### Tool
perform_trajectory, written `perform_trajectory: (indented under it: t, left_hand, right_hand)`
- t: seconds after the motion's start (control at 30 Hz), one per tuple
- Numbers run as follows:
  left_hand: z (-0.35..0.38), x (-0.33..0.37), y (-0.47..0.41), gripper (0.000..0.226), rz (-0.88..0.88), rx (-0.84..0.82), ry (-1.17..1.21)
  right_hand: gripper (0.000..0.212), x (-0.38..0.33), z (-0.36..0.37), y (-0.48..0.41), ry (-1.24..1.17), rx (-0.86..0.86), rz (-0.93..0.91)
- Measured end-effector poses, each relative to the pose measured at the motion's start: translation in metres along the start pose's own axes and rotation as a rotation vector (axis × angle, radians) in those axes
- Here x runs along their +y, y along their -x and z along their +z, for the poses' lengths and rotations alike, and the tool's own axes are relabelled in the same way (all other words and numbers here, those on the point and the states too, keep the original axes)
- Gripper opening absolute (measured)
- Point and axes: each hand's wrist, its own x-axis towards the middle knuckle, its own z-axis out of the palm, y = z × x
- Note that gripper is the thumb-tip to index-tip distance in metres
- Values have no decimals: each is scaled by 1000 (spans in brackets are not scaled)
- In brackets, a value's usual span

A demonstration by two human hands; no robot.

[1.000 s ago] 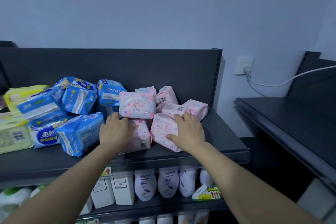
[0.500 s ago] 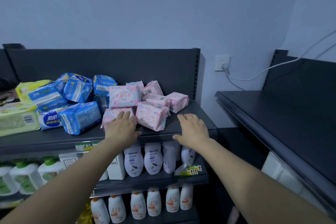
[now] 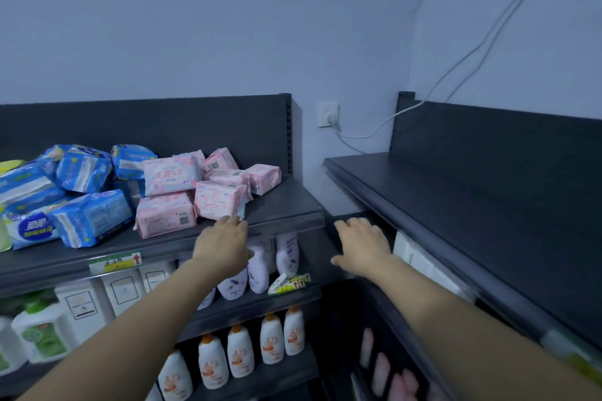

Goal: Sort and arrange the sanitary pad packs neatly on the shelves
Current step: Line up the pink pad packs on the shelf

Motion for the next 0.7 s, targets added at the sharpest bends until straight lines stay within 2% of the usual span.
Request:
perform_trajectory:
  t: [0.37,0.7]
  left_hand:
    - [-8,83,67,52,321,-22,120]
    - [-47,180,143,57,616,3,171]
  right_hand:
    - [58,38,-16,160,57,-29,301]
    - [61,66,-59,315,112,-47,590]
